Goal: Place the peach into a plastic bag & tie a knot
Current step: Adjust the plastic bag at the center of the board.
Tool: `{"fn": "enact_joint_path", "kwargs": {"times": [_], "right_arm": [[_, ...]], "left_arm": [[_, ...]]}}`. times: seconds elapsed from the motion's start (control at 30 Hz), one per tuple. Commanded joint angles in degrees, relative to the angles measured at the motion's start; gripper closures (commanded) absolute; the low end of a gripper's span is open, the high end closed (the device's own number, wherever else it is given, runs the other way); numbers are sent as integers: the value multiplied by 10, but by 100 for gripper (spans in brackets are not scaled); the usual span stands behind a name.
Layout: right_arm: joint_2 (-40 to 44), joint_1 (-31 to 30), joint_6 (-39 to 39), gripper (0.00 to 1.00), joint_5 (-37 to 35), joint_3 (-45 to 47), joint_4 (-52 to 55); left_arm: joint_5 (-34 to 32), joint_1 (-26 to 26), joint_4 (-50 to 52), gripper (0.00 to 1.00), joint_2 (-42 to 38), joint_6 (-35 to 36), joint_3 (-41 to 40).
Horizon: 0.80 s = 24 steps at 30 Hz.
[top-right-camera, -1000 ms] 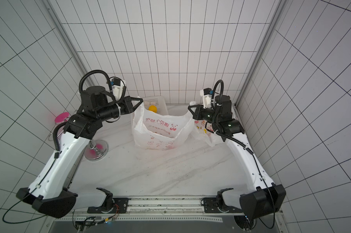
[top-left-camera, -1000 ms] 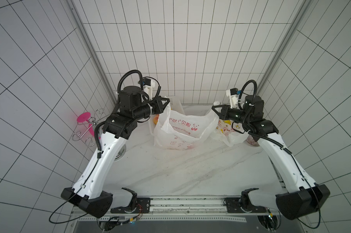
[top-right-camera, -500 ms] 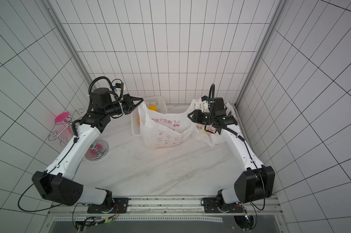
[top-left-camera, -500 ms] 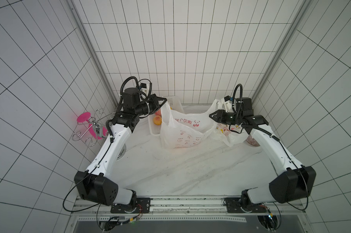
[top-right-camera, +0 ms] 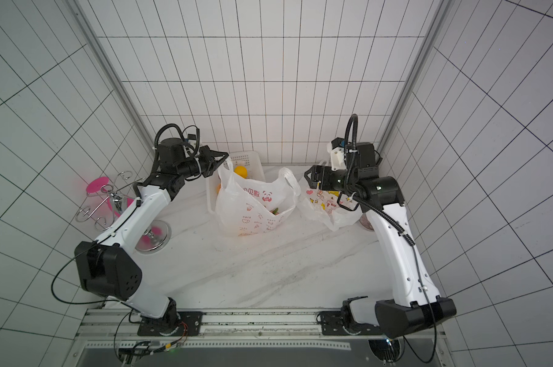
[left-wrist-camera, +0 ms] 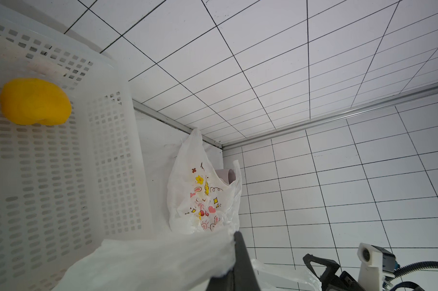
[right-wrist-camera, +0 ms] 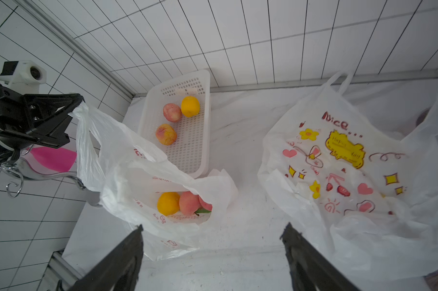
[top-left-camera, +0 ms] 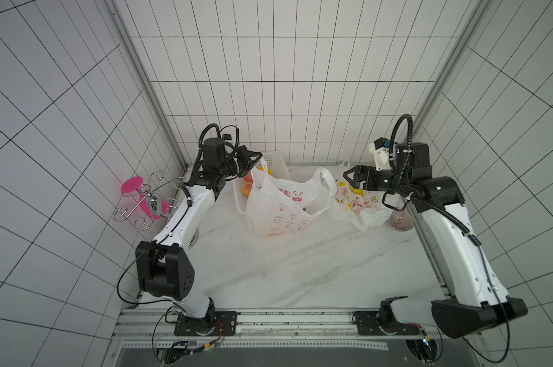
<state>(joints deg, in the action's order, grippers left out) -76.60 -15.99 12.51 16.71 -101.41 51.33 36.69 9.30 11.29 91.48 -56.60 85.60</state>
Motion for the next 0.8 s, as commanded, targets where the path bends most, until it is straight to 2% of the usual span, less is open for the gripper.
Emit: {"fn": "enact_joint_path", "kwargs": {"times": [0.0,0.07,0.17,0.27,0.33,0.47,0.57,0.63,0.77], "right_arm": [[-35,-104,-57,12,-39,-130,30],[-69,-149,-40,12,10,-159,-1],[-134,-176,-6,11,80,-189,-56],[-206,-163,-5,9,112,-225,-81],[-263,-140,34,9,187,-257,-115],[-347,-136,75,6,274,-323,-145],[-370,-132,129,4,340,-303,-222],[-389,-125,201,2,405,-277,-311],[-397,-124,280,2,445,-226,-433]], "left_arm": [[22,-2,-28,100,-11,-10,19],[35,-2,-31,100,-17,-13,19],[67,-2,-34,100,-30,-14,16],[105,-2,-42,100,-57,-17,2],[126,-2,-48,100,-75,-22,-11],[152,-1,-59,100,-103,-33,-33],[166,-1,-71,100,-114,-40,-42],[173,-1,-84,100,-117,-52,-46],[183,-1,-99,100,-111,-61,-51]]}}
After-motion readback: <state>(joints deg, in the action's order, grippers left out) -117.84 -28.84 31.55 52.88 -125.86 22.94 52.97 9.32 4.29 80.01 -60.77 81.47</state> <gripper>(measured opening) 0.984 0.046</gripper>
